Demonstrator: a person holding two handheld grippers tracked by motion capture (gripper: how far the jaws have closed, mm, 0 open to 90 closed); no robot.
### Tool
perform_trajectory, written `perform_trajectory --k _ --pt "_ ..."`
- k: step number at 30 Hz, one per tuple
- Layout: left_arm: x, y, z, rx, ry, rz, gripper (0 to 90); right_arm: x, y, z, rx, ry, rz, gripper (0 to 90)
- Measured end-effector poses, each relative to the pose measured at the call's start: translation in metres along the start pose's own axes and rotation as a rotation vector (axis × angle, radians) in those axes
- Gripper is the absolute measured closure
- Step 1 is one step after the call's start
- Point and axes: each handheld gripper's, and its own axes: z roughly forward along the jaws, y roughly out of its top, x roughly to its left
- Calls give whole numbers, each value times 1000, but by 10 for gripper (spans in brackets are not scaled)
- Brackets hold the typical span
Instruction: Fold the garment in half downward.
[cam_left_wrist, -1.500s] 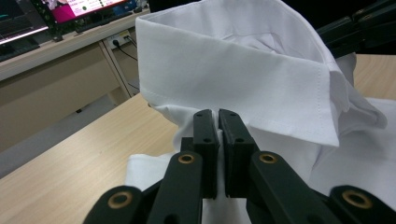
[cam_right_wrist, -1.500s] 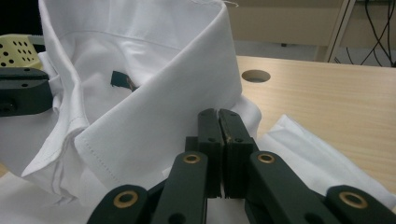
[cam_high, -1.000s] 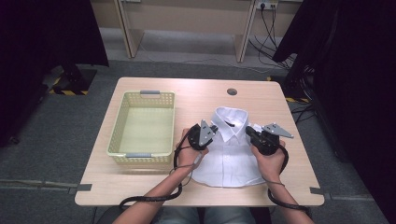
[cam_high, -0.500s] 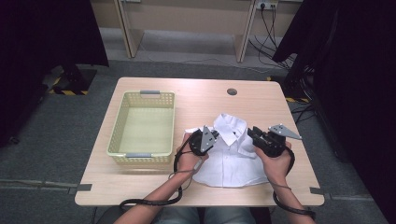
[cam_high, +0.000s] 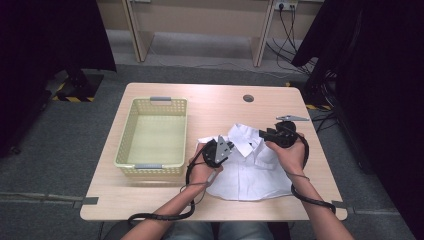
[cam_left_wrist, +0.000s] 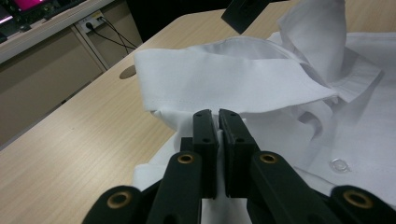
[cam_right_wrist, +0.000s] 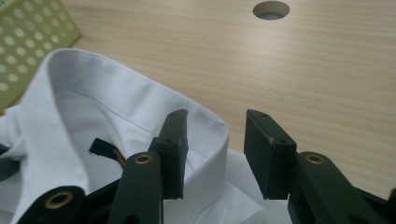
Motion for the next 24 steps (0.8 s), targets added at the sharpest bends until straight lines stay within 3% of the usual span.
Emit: perform_trajectory --k 2,10,16,19,24 --pt "0 0 0 0 -1 -1 850 0 2 6 32 -13 -8 621" --pt "1 1 0 7 -7 -5 849 -1 2 17 75 -32 -3 686" --pt "1 1 -1 12 -18 -9 842 0 1 21 105 -35 -3 827" --pt "4 2 -3 15 -34 -50 794 -1 0 21 103 -41 5 876" --pt "9 11 -13 14 -68 -120 630 1 -1 15 66 -40 -3 882"
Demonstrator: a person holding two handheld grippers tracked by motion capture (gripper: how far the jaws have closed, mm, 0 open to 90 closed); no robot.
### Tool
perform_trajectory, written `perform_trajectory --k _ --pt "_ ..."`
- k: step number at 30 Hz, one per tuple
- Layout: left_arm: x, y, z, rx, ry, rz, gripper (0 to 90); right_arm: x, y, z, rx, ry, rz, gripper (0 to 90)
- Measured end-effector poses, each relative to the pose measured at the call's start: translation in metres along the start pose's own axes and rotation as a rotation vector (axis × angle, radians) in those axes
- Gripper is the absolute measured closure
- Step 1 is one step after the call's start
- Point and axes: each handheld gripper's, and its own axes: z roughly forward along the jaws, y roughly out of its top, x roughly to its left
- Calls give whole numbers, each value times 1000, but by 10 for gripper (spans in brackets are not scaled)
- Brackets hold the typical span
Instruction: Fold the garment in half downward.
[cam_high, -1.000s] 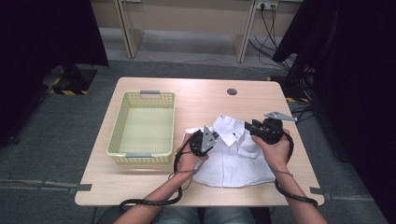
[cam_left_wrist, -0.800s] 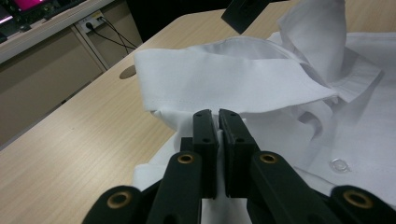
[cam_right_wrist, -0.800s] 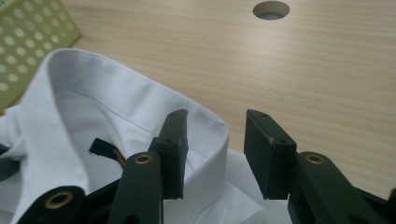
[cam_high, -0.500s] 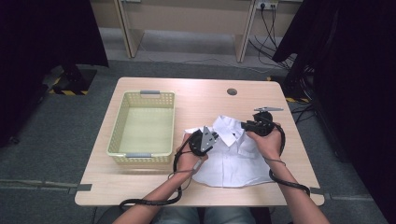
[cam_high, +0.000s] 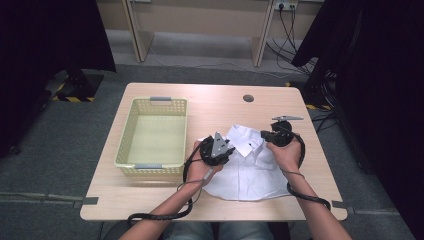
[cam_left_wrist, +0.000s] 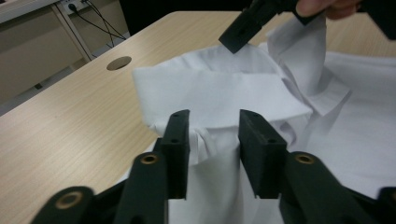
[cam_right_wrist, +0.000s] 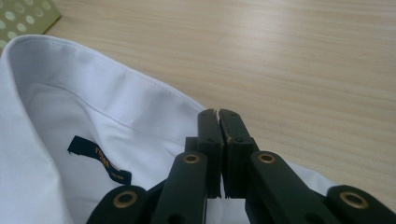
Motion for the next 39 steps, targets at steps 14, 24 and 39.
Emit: perform_trajectory --k 14,24,39 --pt "38 32 -15 -38 -5 -133 479 10 -11 -18 -121 -9 -42 882" --pt "52 36 10 23 -75 -220 441 18 -20 -27 -181 -14 -73 880" --pt "37 31 13 86 -203 -144 506 19 -35 -35 -205 3 -78 846"
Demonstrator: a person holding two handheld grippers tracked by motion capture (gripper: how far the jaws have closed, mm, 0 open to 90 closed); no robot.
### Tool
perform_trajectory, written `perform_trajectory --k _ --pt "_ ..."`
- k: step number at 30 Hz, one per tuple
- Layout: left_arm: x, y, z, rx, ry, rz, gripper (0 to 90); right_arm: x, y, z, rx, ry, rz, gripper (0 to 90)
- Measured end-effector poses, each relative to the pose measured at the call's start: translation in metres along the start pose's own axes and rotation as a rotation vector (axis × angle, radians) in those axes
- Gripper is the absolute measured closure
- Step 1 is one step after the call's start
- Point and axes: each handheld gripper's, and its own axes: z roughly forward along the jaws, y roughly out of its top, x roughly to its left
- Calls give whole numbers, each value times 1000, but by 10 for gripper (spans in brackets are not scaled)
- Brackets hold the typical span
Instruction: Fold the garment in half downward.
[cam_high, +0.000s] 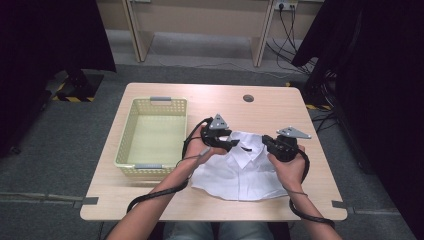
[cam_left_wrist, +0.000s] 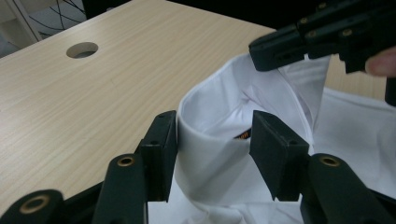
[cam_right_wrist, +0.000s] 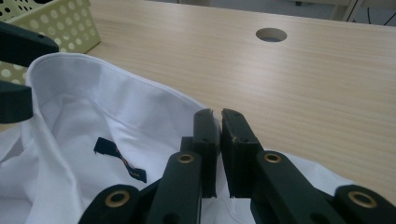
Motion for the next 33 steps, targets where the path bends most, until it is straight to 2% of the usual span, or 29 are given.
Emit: perform_trajectory --k 3,9,13,17,25,33 --pt "-5 -2 -2 17 -4 36 506 0 -2 -3 2 13 13 829" --pt "-15 -1 -9 11 -27 71 507 -1 -6 -13 8 60 37 779" --pt "-22 0 -13 12 -40 102 507 -3 -2 -27 -28 82 45 735" --pt "-30 0 -16 14 -64 132 509 -7 11 -38 -57 91 51 697" --pt "-42 1 -21 17 -107 175 508 -10 28 -37 -21 91 41 659" --pt "-45 1 -21 23 -122 187 509 -13 24 -27 74 109 34 645"
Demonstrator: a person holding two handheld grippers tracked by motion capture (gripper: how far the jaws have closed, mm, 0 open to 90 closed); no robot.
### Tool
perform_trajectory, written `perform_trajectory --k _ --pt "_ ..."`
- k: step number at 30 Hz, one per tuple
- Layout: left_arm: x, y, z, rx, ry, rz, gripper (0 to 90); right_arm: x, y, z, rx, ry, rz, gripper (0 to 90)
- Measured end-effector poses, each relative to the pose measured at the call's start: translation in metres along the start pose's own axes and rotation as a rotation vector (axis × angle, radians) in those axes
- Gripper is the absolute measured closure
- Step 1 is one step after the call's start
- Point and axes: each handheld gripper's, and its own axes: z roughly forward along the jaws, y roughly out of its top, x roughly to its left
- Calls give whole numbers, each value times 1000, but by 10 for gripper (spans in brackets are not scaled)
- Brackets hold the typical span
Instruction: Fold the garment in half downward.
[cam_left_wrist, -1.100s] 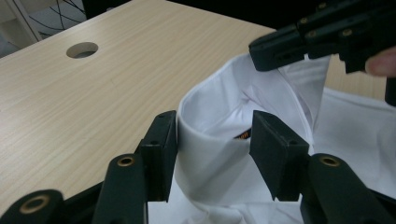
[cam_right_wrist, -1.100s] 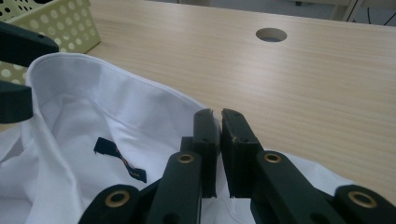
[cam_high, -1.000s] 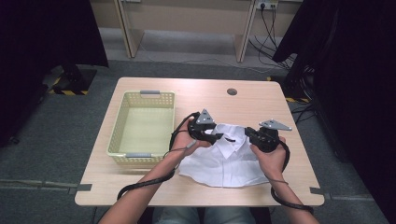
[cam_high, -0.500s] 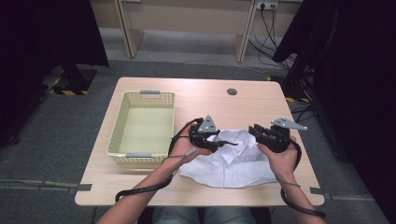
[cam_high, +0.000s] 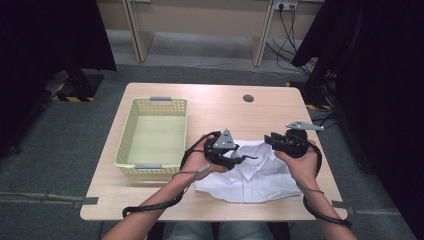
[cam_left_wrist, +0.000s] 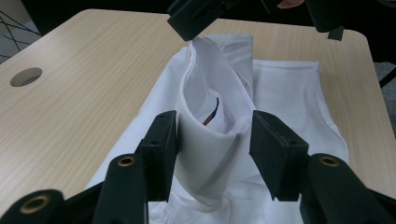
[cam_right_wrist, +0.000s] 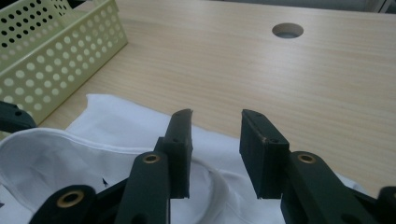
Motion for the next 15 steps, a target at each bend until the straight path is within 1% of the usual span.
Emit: perform_trajectory --k 1,2,4,9,13,15 --pt "0 0 0 0 0 0 509 0 -1 0 3 4 1 646" --pt "-1 0 1 0 -19 -4 509 0 -3 0 9 11 3 646" --pt "-2 0 1 -1 -24 -4 502 0 -4 -1 11 16 6 646" --pt "-6 1 2 1 -58 -7 487 3 -10 -7 30 29 -5 647" --pt "-8 4 -1 -21 -97 -28 457 6 -16 -11 53 36 -17 644" --pt "-7 7 -4 -44 -101 -42 450 7 -20 -13 60 35 -15 640"
